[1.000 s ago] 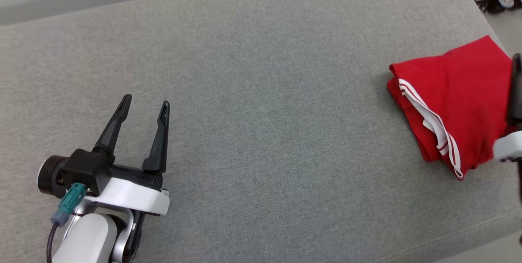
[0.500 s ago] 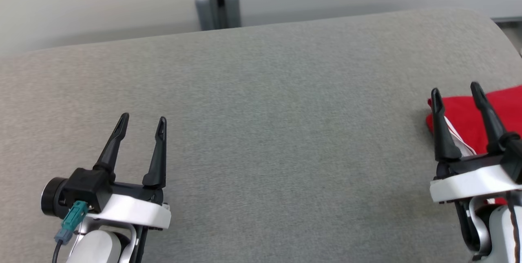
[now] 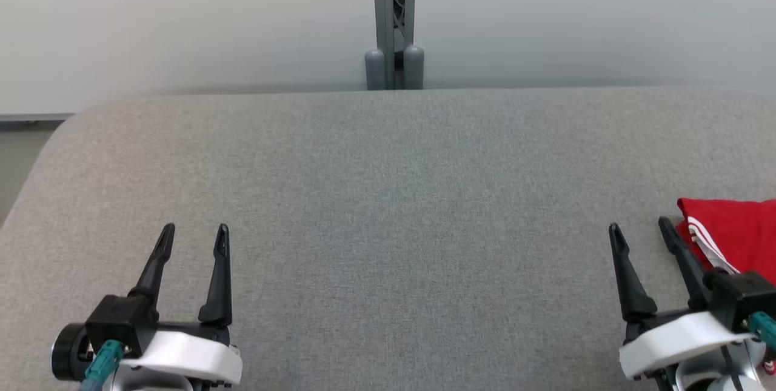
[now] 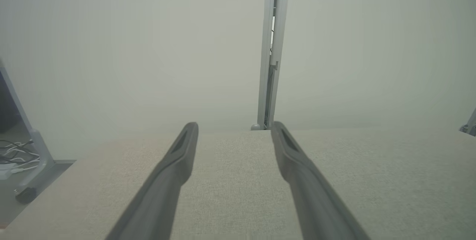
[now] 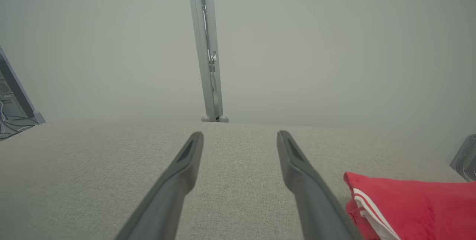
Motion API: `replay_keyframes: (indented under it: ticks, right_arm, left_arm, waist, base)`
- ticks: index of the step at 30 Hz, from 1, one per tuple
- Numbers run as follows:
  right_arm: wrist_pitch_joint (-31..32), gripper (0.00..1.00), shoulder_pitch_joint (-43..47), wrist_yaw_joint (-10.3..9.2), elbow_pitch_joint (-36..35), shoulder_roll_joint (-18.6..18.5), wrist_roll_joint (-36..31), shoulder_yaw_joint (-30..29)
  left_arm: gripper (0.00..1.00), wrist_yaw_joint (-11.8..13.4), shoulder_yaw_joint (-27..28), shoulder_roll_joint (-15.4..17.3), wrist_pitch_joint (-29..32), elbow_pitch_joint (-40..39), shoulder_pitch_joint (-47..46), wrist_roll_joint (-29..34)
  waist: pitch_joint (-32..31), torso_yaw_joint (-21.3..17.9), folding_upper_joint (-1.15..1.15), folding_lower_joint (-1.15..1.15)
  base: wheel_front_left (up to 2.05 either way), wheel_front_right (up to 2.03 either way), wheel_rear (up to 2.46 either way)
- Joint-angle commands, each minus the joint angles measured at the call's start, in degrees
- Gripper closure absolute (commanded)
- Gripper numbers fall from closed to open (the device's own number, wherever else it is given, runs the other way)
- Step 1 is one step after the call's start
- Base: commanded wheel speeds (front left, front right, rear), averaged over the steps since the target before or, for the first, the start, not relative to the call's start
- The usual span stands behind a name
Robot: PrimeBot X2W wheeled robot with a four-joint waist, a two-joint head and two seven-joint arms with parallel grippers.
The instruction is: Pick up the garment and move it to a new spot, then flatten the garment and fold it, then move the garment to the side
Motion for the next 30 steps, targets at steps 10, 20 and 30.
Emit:
replay_keyframes:
  ticks: [10, 20, 30]
  right_arm:
    - [1.1, 0.00, 6.4, -0.04, -2.5, -0.2, 0.8, -2.3]
    - [2.1, 0.00, 8.8, -0.04, -5.5, -0.2, 1.5, -2.2]
    - [2.1, 0.00, 9.1, -0.04, -6.5, -0.2, 2.0, -2.1]
  left_arm:
    - [0.00, 0.1, -0.9, 0.1, 1.2, 0.6, 3.3, -1.7]
    - [0.00, 0.2, -1.0, 0.7, 1.9, 1.5, 4.0, -2.2]
    - [0.00, 0.9, -0.8, 0.9, 2.1, 2.3, 3.7, -2.5]
  waist:
    - [-3.3, -0.6, 0.00, 0.00]
    - [-3.9, -1.4, 0.00, 0.00]
    - [-4.0, -1.9, 0.00, 0.00]
  base:
    - [0.00, 0.00, 0.00]
    - [0.00, 0.00, 0.00]
    - [0.00, 0.00, 0.00]
